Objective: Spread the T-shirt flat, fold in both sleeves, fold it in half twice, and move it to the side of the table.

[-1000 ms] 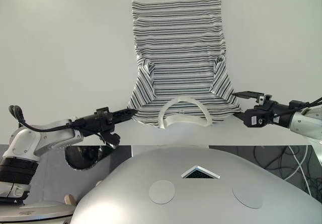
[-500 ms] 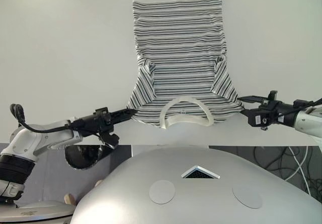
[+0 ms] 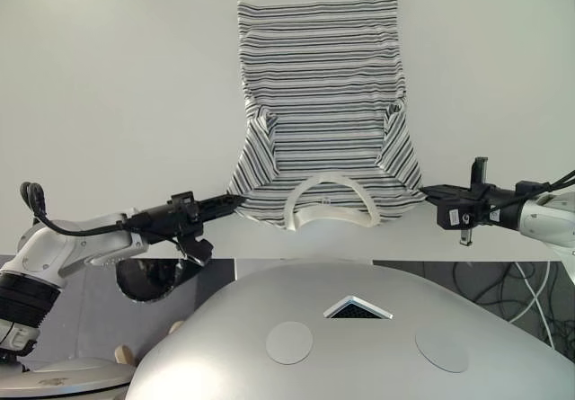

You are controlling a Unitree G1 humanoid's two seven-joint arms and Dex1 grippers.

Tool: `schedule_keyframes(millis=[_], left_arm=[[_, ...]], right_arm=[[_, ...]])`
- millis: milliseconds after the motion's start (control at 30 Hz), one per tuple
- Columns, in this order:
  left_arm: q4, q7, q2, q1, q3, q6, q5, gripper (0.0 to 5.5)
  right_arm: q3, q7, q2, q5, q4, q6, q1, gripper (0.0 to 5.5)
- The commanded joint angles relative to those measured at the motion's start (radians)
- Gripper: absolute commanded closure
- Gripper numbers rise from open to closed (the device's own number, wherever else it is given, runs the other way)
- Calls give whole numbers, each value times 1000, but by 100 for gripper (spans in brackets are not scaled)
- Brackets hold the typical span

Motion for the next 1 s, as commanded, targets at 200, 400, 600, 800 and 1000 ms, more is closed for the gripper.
schedule_keyframes(millis=[200, 400, 600, 800, 1000], left_arm=[[-286, -460, 332, 236, -54, 90, -888, 550], [-305, -539, 508, 381, 128, -33, -1317, 550], [-337, -782, 426, 644, 426, -99, -1526, 550], [-362, -755, 141, 442, 486, 86, -1395, 550], [-191, -726, -79, 77, 358, 247, -1047, 550]], right_arm=[[-245, 79, -1, 192, -134, -35, 195, 548], [-477, 165, 55, 358, -222, -101, 320, 548], [-674, 268, 147, 520, -292, -156, 426, 548], [-635, 240, 125, 487, -294, -71, 304, 548], [-291, 220, 2, 336, -181, 88, -90, 548]])
